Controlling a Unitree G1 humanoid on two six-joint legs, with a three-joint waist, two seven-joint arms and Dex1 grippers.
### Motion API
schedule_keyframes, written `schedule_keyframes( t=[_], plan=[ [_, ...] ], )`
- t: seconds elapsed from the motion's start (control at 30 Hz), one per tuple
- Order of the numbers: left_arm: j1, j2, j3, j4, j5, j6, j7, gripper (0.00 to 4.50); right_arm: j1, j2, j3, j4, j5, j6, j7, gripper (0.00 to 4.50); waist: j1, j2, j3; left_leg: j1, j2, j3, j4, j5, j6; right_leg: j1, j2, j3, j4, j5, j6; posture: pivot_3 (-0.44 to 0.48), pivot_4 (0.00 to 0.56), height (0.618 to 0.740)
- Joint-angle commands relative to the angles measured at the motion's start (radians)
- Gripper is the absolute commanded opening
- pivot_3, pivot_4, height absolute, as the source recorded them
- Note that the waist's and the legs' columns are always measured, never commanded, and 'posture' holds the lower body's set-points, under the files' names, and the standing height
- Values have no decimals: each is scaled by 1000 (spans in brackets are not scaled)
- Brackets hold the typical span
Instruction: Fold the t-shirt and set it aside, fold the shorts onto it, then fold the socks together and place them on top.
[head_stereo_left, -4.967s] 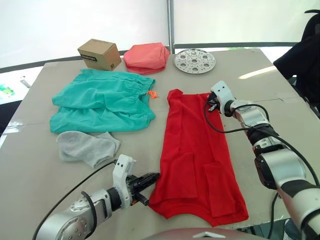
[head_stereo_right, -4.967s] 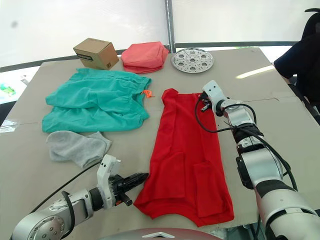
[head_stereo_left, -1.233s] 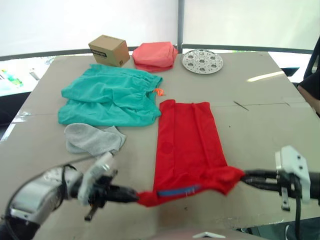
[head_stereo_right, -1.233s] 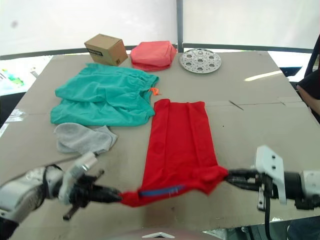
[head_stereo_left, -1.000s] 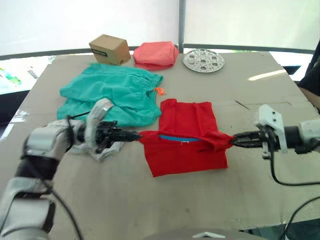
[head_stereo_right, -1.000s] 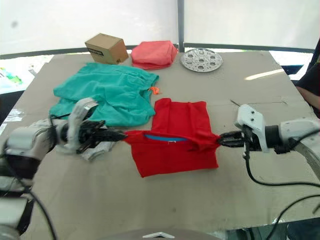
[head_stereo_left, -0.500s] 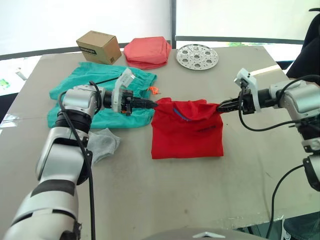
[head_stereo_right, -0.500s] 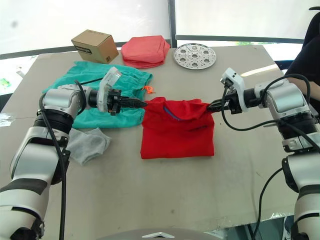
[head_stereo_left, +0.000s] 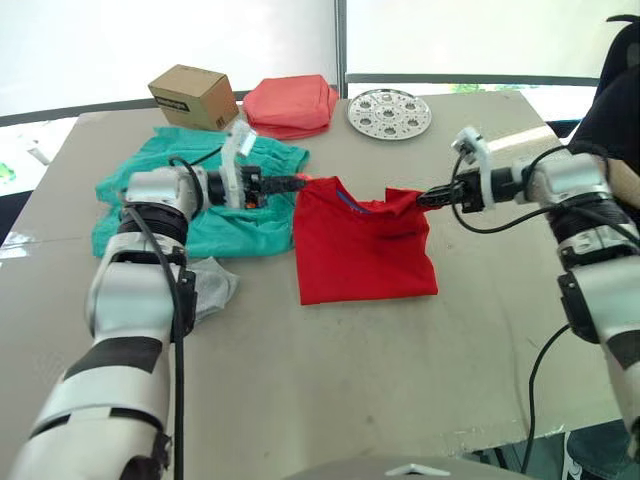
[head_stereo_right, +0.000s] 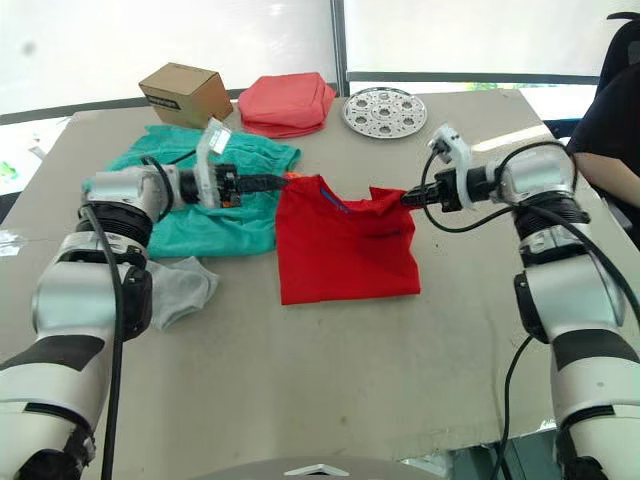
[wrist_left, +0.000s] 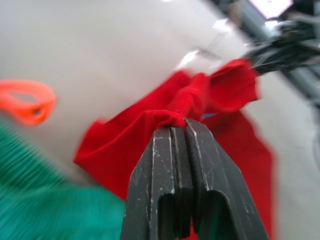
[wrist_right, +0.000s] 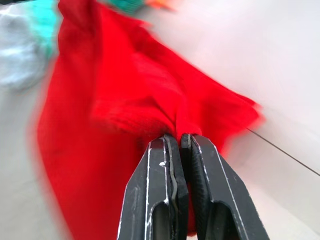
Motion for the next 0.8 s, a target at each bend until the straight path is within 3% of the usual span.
schedule_keyframes(
  t=[0.03, 0.2, 0.3, 0.37, 0.5, 0.73, 0.8],
  plan=[
    [-25, -11, 55, -12, -17, -18, -45, 97, -39, 6, -62, 57, -23, -60, -21, 2, 1, 0, 0, -1, 0, 0, 0, 0, 0, -1, 0, 0, 0, 0, 0, 0, 150, 740],
    [4, 9, 47, -192, -117, 167, -344, 97, -10, -27, -75, -18, -24, -10, 131, 2, -14, 0, 0, -3, 0, 0, 0, 0, 0, -2, 0, -1, 1, 0, 0, 0, 150, 740],
    [17, 34, 65, -389, -311, 452, -399, 97, 32, -62, -90, -95, -10, 29, 186, 2, -21, 0, 0, -3, 0, -1, 0, 0, 0, -1, 0, -1, 1, 0, 0, 0, 150, 740],
    [-7, 51, 105, -411, -368, 565, -399, 97, 64, -83, -103, -152, 1, 60, 206, 2, -25, 0, 0, -3, 0, -1, 0, 0, 0, -1, 0, -1, 1, 0, 0, 0, 150, 740],
    [12, 62, 89, -267, -244, 401, -296, 97, 99, -100, -121, -239, 22, 118, 233, 2, -31, 4, -2, 3, 0, 0, 0, 0, 0, 1, 1, 1, 1, 0, 0, 0, 150, 740],
    [35, 16, 75, 9, -21, 14, 140, 97, 92, -66, -135, -244, 19, 132, 184, 2, -24, 4, -2, 4, 0, 0, 0, 1, -1, 1, 1, 4, 1, 2, -1, 0, 150, 740],
    [26, 9, 80, 40, 1, -23, 151, 97, 81, -50, -144, -229, 16, 133, 159, 2, -22, 3, -2, 1, 0, 0, 0, 1, -1, -2, 0, 3, 1, 2, -2, 0, 150, 740]
  ],
)
